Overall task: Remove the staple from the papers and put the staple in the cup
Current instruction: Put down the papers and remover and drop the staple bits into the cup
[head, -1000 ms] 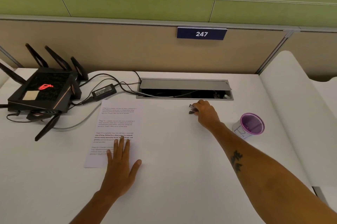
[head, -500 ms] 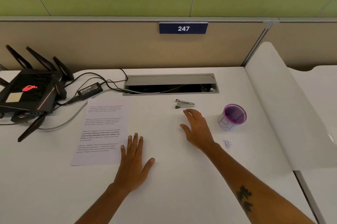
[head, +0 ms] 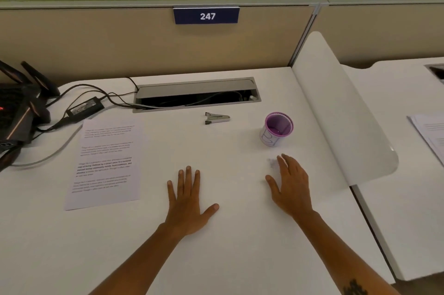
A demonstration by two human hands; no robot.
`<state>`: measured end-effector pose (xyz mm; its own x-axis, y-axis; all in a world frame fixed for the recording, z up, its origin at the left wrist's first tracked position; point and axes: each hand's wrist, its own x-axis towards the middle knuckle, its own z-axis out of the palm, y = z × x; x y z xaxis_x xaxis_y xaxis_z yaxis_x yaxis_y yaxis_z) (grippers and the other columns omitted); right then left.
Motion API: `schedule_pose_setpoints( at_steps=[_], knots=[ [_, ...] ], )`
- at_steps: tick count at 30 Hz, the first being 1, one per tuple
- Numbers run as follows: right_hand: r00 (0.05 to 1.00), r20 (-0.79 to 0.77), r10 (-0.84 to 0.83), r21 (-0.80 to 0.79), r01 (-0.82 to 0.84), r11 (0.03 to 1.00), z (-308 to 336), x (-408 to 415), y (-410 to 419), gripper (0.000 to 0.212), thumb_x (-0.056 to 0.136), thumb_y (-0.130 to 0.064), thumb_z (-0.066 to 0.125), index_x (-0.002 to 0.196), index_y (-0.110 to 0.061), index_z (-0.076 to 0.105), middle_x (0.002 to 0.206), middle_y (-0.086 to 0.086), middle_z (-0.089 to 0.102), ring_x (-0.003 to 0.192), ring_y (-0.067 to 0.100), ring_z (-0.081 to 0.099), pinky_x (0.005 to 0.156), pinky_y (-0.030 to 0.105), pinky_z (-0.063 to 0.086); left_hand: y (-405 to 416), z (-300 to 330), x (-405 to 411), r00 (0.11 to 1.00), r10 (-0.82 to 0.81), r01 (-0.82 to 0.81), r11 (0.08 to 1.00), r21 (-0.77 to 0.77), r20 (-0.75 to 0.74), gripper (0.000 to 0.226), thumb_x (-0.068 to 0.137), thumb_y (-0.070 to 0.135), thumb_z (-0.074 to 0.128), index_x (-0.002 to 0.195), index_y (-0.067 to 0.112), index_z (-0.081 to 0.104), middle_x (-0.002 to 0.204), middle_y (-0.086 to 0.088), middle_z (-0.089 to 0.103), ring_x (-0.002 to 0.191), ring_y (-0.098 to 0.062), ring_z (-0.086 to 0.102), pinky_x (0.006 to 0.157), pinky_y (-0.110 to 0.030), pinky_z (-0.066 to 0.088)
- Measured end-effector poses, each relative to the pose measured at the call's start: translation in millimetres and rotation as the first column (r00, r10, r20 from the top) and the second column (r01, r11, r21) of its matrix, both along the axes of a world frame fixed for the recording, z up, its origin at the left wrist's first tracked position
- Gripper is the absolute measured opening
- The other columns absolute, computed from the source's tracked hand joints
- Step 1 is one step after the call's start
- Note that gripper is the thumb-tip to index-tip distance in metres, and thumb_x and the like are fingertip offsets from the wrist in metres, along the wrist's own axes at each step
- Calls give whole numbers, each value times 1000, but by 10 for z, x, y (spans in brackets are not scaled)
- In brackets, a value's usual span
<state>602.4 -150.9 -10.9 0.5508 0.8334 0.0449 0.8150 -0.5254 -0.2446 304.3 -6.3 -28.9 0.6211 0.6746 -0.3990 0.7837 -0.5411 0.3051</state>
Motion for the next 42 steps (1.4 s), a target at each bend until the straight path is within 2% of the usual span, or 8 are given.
schedule_pose_setpoints(
  at_steps=[5,9,13,19,23,30,37,42],
  knots=[
    [980,53,-191,-158,197,968,-40,-20,-187,94,98,-69,33,162,-1,23,175,14,13,160,36,18,125,63,22,14,9,71,999,37,-39,997,-72,-29,133,69,103,29,153,29,-43,158,2,-57,146,-23,-53,121,-60,-30],
    [979,49,-199,-219,205,954,-98,-212,-125,101,98,-75,27,164,-1,13,176,12,3,162,34,11,125,67,15,36,20,62,999,27,-30,995,-96,-38,143,61,107,35,152,30,-45,157,1,-58,144,-23,-55,120,-61,-31],
    [978,2,-208,-219,204,954,-83,-291,96,102,97,-76,26,165,-2,7,177,11,-1,163,33,6,126,68,10,54,21,67,999,24,-29,993,-111,-48,148,51,113,28,150,33,-47,156,3,-59,143,-22,-57,118,-61,-32],
    [989,-73,-127,-157,114,981,-58,-218,294,86,104,-59,40,164,-3,16,176,12,8,161,34,11,128,64,9,65,23,71,998,27,-34,992,-121,-59,149,47,114,26,150,34,-47,156,4,-59,143,-21,-57,118,-61,-31],
    [977,-214,8,7,-6,1000,18,41,319,62,104,-29,57,158,-8,37,166,13,35,154,32,31,125,52,32,66,47,72,998,18,-27,991,-131,-66,149,49,113,30,149,34,-47,155,4,-59,143,-22,-56,118,-62,-30],
    [955,-120,270,-100,-282,954,87,271,374,51,105,-12,57,155,-11,47,162,9,44,150,29,40,120,38,41,77,60,74,996,4,-15,991,-136,-84,148,53,111,34,149,34,-48,155,3,-60,142,-23,-57,118,-62,-30],
    [970,-115,214,-63,-222,973,59,270,299,41,106,-8,54,147,-8,56,144,12,58,128,28,59,106,31,49,91,62,86,995,0,-15,988,-151,-104,149,53,110,36,148,34,-49,153,3,-62,142,-24,-58,118,-62,-30],
    [968,-54,244,-42,-246,968,106,224,301,37,95,8,61,130,1,69,127,18,68,115,38,64,92,44,57,104,78,85,993,-13,-7,986,-167,-114,149,54,109,37,148,33,-49,153,2,-62,143,-26,-56,117,-63,-30]
  ],
)
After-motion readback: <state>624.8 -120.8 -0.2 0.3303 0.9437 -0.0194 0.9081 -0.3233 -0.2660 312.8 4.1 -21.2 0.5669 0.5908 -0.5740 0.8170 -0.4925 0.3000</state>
